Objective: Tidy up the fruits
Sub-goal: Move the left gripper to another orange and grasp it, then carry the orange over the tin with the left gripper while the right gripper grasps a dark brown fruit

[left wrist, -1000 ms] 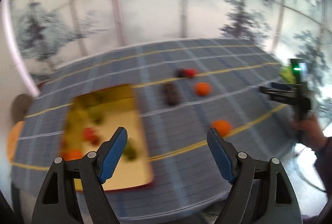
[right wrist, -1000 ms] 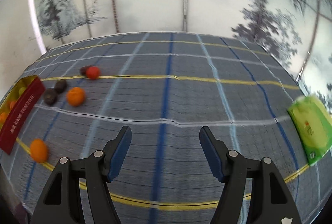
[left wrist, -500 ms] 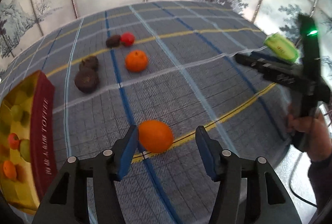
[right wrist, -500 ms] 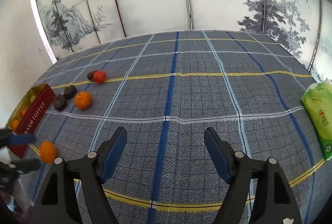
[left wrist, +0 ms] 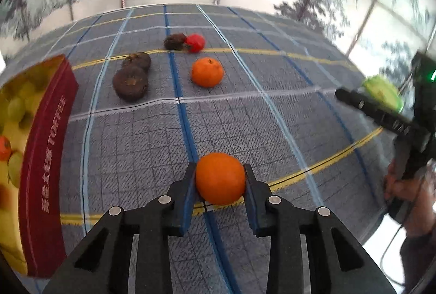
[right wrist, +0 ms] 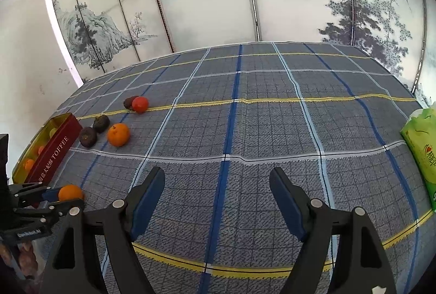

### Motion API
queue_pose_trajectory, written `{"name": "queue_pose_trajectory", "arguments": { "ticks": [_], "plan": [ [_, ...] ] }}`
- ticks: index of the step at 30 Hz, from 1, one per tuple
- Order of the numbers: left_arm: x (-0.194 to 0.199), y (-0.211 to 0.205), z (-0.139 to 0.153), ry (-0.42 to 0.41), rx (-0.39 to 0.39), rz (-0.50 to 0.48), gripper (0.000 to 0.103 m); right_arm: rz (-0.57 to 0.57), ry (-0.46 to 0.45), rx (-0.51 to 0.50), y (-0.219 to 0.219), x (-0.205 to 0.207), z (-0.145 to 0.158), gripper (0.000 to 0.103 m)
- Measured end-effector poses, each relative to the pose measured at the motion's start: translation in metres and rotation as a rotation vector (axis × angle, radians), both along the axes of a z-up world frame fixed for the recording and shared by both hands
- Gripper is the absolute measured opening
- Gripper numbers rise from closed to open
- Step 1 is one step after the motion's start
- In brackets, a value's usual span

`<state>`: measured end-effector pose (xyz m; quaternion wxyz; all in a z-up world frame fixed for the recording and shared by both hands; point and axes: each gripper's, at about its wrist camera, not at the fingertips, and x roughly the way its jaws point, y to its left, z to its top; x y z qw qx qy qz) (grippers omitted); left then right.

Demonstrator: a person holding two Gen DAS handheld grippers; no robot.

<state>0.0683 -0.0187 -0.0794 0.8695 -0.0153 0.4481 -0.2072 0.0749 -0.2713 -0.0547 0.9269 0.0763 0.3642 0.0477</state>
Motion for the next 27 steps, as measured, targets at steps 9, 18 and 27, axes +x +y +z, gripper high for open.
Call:
{"name": "queue_pose_trajectory", "arguments": {
  "ticks": [9, 18, 27],
  "plan": [
    [-0.010, 0.050, 0.062, -0.097, -0.045, 0.084, 0.033, -0.002, 0.021, -0.040, 0.007, 0.004, -0.001, 0.079],
    [-0.013, 0.134, 0.096, -0.146, -0.052, 0.232, 0.033, 0.253, -0.011, -0.022, 0.094, 0.016, 0.034, 0.079],
    [-0.022, 0.198, 0.095, -0.147, -0.030, 0.330, 0.033, 0.424, 0.101, -0.010, 0.209, 0.089, 0.014, 0.079]
  ]
}}
